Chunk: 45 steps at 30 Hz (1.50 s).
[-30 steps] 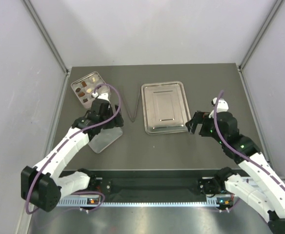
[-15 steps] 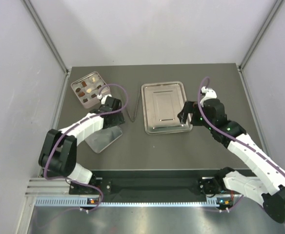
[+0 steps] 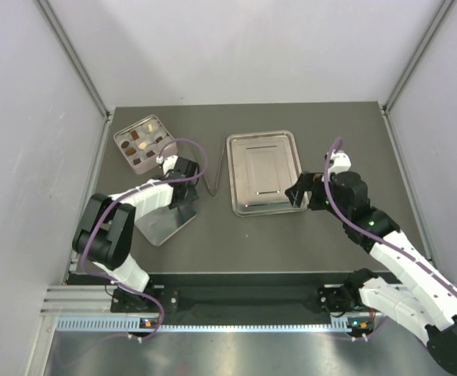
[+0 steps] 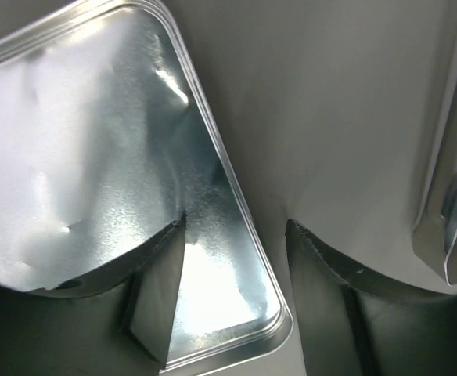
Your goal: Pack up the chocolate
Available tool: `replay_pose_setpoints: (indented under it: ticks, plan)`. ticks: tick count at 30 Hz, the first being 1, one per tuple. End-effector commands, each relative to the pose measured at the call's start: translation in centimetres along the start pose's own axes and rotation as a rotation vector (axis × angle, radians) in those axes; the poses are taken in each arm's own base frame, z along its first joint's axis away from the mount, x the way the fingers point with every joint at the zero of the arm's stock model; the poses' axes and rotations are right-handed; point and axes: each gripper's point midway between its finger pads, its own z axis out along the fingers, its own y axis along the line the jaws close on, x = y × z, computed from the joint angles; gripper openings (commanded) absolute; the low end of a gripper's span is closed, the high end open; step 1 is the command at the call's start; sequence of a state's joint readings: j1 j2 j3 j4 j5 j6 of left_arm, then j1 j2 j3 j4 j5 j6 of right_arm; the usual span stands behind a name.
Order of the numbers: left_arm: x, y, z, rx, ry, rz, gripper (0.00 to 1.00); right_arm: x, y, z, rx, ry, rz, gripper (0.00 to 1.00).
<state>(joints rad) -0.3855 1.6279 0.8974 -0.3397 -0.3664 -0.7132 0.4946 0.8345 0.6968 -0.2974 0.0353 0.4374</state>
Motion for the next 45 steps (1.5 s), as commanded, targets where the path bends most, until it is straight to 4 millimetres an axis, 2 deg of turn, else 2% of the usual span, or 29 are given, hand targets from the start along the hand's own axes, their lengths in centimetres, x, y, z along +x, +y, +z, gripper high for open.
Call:
replay_pose_setpoints:
  ticks: [1,4,10,11,14,20,24,25,28,31,32,33,36,37,40,43,45]
  plan:
    - [-1.4,0.2,0.6,-0.035,-0.059,-0.035,0.56,-1.3,0.4,-0.8,-0.03,-0.075,-0.022,0.99]
    - [-1.0,0.4,0.9,-0.049,-0.043,-0.034,0.5,-1.1,0.5,-1.3,-0.036,-0.071,-0.026,0.99]
    - [-0.8,0.6,0.7,-0.048,-0.037,-0.01,0.45,-1.6,0.7,-2.1,-0.049,-0.095,-0.014,0.99]
    - [-0.8,0.5,0.7,-0.044,-0.035,-0.004,0.4,-1.6,0.8,-2.2,-0.053,-0.098,-0.011,0.99]
    - [-1.2,0.0,0.6,-0.031,-0.037,0.004,0.35,-1.7,1.1,-2.3,-0.065,-0.101,0.004,0.99]
    - [-1.4,-0.5,0.3,-0.006,-0.028,0.016,0.15,-2.4,1.9,-2.5,-0.091,-0.107,0.02,1.0]
    - [-2.3,-1.1,-1.2,0.039,-0.037,0.022,0.0,-2.7,2.6,-2.3,-0.121,-0.103,0.036,1.0]
    - [-2.6,-1.3,-1.6,0.049,-0.042,0.022,0.0,-2.7,2.8,-2.2,-0.129,-0.098,0.041,1.0]
    - [-3.9,-2.1,-4.0,0.121,-0.07,0.019,0.0,-2.5,4.2,-1.9,-0.192,-0.076,0.046,1.0]
    - [-4.9,-3.5,-7.2,0.245,-0.081,0.016,0.0,-2.9,5.8,-1.6,-0.271,-0.086,0.046,1.0]
    - [-5.9,-4.1,-9.1,0.301,-0.108,0.015,0.0,-2.7,6.1,-1.4,-0.287,-0.082,0.047,1.0]
    - [-5.9,-4.2,-10.0,0.32,-0.1,0.022,0.0,-2.8,6.6,-1.5,-0.316,-0.08,0.046,1.0]
    - [-6.9,-5.7,-14.2,0.463,-0.102,0.036,0.0,-3.8,8.5,-1.4,-0.402,-0.085,0.04,1.0]
    - [-7.3,-6.1,-15.7,0.501,-0.103,0.046,0.0,-5.0,9.6,-1.6,-0.455,-0.13,0.015,1.0]
    - [-7.3,-7.4,-20.7,0.677,-0.089,0.123,0.0,-6.5,11.9,-0.7,-0.577,-0.174,-0.108,1.0]
    - [-6.0,-8.9,-24.8,0.884,-0.05,0.191,0.0,-7.2,14.1,-0.6,-0.712,-0.221,-0.27,0.95]
    - [-4.5,-9.7,-27.1,1.022,0.013,0.226,0.0,-8.6,15.0,-0.5,-0.747,-0.299,-0.355,0.96]
